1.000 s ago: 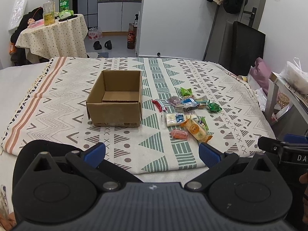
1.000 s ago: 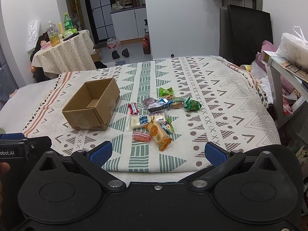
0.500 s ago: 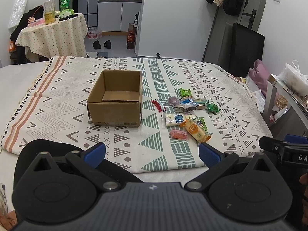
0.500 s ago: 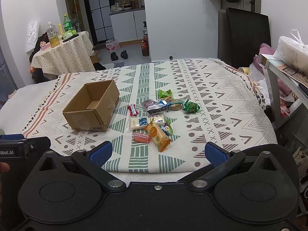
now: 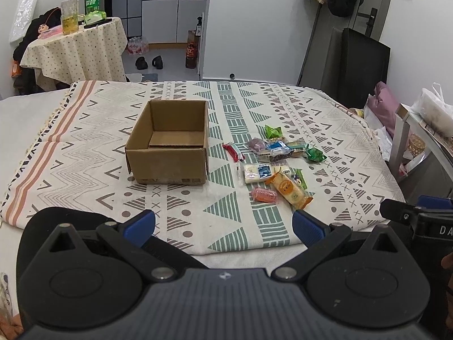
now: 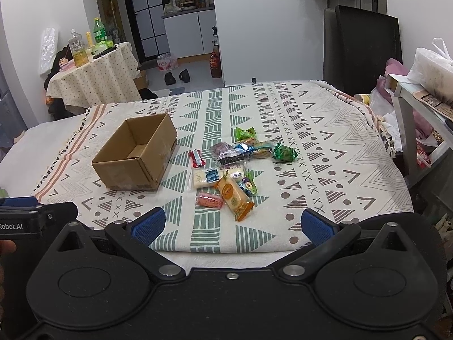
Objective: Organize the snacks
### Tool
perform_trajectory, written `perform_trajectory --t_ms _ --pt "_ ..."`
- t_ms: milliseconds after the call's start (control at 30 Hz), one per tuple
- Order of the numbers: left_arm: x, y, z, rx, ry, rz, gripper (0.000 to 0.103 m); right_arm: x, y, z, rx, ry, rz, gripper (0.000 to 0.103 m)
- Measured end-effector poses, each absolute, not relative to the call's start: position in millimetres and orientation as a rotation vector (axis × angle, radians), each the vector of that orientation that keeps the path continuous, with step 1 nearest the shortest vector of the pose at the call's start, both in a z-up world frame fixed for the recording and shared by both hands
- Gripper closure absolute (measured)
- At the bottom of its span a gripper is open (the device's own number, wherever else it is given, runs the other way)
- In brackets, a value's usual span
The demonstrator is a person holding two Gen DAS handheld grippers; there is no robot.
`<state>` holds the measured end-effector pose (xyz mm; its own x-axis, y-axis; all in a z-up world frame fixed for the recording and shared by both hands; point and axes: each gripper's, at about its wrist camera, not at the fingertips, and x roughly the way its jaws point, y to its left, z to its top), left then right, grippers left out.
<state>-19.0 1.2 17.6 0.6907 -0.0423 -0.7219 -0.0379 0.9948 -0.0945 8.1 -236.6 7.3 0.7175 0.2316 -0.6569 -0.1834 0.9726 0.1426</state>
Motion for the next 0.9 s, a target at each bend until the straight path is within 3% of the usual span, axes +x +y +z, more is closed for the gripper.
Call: perform_trajectory --t_ms 900 --pt "64.4 -13.2 -25.8 -0.187 0.884 -0.043 0.003 90.4 -254.2 -26.9 0.152 0.817 0.297 0.0"
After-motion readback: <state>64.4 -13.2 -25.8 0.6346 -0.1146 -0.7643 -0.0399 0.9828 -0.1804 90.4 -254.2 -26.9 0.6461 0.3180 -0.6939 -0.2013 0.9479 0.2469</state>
